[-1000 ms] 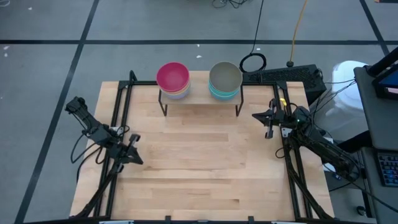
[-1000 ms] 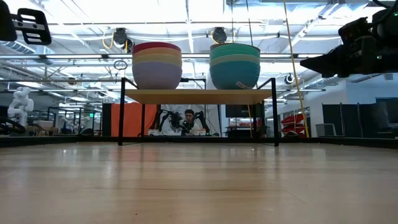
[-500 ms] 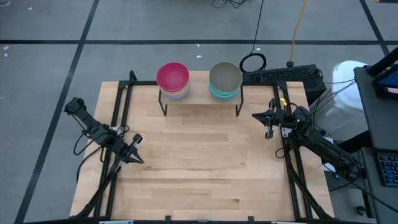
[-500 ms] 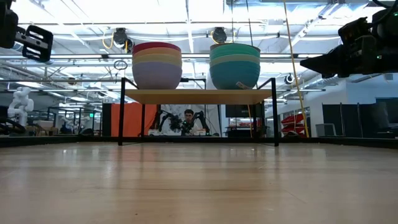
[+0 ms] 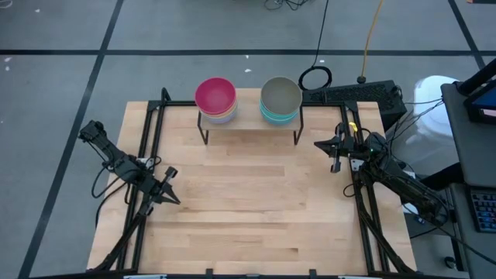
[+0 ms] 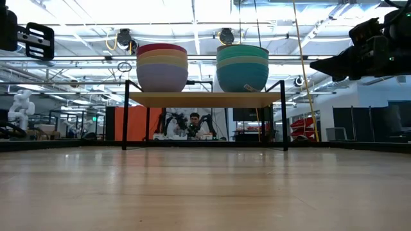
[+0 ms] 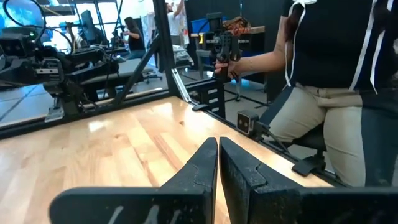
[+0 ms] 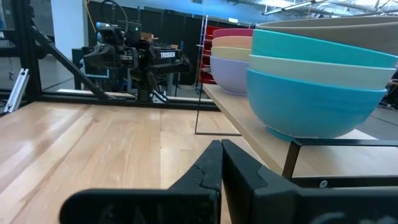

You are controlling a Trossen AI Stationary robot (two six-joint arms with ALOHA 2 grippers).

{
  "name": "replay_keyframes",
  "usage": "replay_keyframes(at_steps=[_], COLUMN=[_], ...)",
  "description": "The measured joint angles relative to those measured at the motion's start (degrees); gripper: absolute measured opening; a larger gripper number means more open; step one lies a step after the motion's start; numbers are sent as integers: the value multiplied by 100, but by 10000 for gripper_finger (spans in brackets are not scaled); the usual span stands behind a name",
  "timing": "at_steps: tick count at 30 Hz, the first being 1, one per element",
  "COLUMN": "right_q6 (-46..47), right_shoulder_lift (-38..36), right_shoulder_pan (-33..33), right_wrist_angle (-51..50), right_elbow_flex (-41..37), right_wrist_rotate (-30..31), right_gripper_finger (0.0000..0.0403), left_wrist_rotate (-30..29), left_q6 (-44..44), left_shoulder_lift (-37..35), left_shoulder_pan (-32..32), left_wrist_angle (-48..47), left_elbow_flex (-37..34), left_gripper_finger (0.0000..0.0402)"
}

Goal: Place and stack bowls onto a shelf
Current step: Return to Home Position

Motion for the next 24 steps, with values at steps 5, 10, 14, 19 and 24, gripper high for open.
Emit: replay_keyframes(at_steps=[5,10,14,19,24], right_q6=[30,193,325,326,326], right_shoulder_lift=[0,0,0,0,0], right_shoulder_pan=[0,0,0,0,0], right_wrist_angle=[0,0,1,57,71], right_elbow_flex=[0,0,0,0,0], right_wrist_rotate=[0,12,24,31,35], right_gripper_finger=[0,0,0,0,0], left_wrist_rotate=[-14,-16,-16,-16,-15], left_q6=[161,160,160,160,160], left_shoulder_lift=[0,0,0,1,2], left_shoulder_pan=[0,0,0,0,0], left_wrist_angle=[71,96,107,121,129], left_elbow_flex=[-7,-9,-9,-9,-9], left_gripper_finger=[24,24,24,24,24])
